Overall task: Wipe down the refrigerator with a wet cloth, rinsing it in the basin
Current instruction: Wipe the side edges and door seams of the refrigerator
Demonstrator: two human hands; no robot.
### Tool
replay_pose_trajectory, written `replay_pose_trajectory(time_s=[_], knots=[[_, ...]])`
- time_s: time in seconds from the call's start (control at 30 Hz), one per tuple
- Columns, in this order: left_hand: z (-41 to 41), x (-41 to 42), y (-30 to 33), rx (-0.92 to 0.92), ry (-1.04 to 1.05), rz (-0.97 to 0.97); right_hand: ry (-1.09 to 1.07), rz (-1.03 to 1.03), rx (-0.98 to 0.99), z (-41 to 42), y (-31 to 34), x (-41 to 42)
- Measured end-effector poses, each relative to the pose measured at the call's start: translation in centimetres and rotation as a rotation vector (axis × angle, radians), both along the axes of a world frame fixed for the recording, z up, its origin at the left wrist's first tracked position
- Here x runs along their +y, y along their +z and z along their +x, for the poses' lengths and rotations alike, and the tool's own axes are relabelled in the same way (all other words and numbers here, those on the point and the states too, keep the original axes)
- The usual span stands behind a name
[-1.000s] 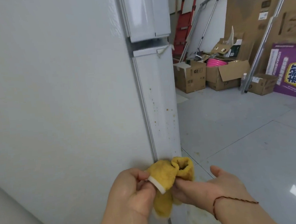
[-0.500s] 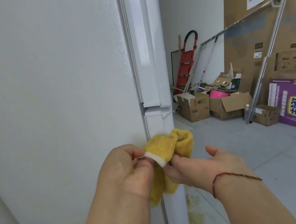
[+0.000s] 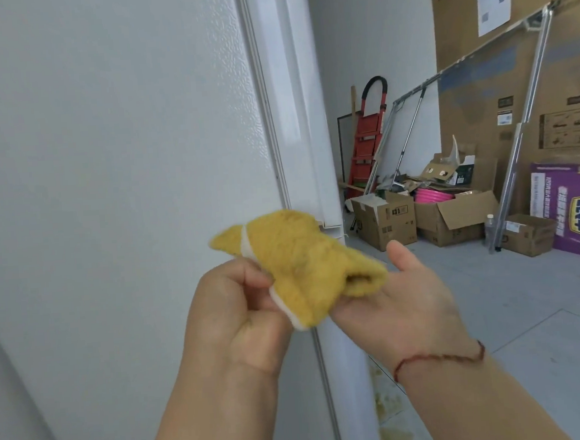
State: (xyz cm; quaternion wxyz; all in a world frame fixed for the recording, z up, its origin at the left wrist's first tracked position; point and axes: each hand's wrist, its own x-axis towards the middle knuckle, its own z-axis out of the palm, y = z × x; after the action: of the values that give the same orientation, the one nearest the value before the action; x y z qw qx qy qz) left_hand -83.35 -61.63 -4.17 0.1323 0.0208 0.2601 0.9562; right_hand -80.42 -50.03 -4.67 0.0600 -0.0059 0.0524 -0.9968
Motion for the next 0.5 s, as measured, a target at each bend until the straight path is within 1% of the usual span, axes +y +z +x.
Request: replay_pose_trajectory(time_s=[0.03, 0.07, 0.1, 0.13, 0.17, 0.23, 0.27, 0.3, 0.37, 0.4, 0.43, 0.5], knots=[[0.2, -0.8, -0.5, -0.015, -0.027, -0.011, 0.001, 0.118, 0.047, 0.1, -2.0, 0.7], [0.4, -1.4, -1.1, -0.02, -0.052, -0.048, 0.068, 0.2, 0.108, 0.8, -4.3, 1.3], [0.9, -1.9, -1.5, -0.006, -0.094, -0.083, 0.102, 0.227, 0.19, 1.3, -5.2, 1.2], [1.4, -2.3, -1.8, 0.009, -0.133, -0.108, 0.079, 0.309, 0.229, 1.3, -6.0, 1.1], [1.8, -2.6, -2.4, 0.019, -0.171, -0.14, 0.012, 0.425, 0.253, 1.8, -6.5, 1.3], [2.4, -3.2, -3.4, 0.056, -0.222, -0.218, -0.114, 0.571, 0.273, 3.0, -7.3, 1.2], [2.7, -3.4, -4.0, 0.058, -0.232, -0.266, -0.105, 0.654, 0.22, 3.3, -7.7, 1.3], [2.7, -3.6, -4.6, 0.052, -0.227, -0.315, -0.151, 0.827, 0.126, 3.6, -7.7, 1.4], [2.6, -3.8, -6.2, 0.017, -0.212, -0.374, -0.384, 1.268, -0.101, 4.4, -8.6, 1.5], [2.8, -3.6, -6.7, 0.012, -0.197, -0.405, -0.49, 1.449, -0.161, 4.8, -9.1, 1.3], [2.9, -3.4, -7.2, 0.019, -0.181, -0.438, -0.557, 1.573, -0.202, 5.3, -9.5, 1.0], [3.3, -2.9, -7.9, 0.035, -0.168, -0.485, -0.614, 1.759, -0.27, 6.1, -10.5, 0.5]])
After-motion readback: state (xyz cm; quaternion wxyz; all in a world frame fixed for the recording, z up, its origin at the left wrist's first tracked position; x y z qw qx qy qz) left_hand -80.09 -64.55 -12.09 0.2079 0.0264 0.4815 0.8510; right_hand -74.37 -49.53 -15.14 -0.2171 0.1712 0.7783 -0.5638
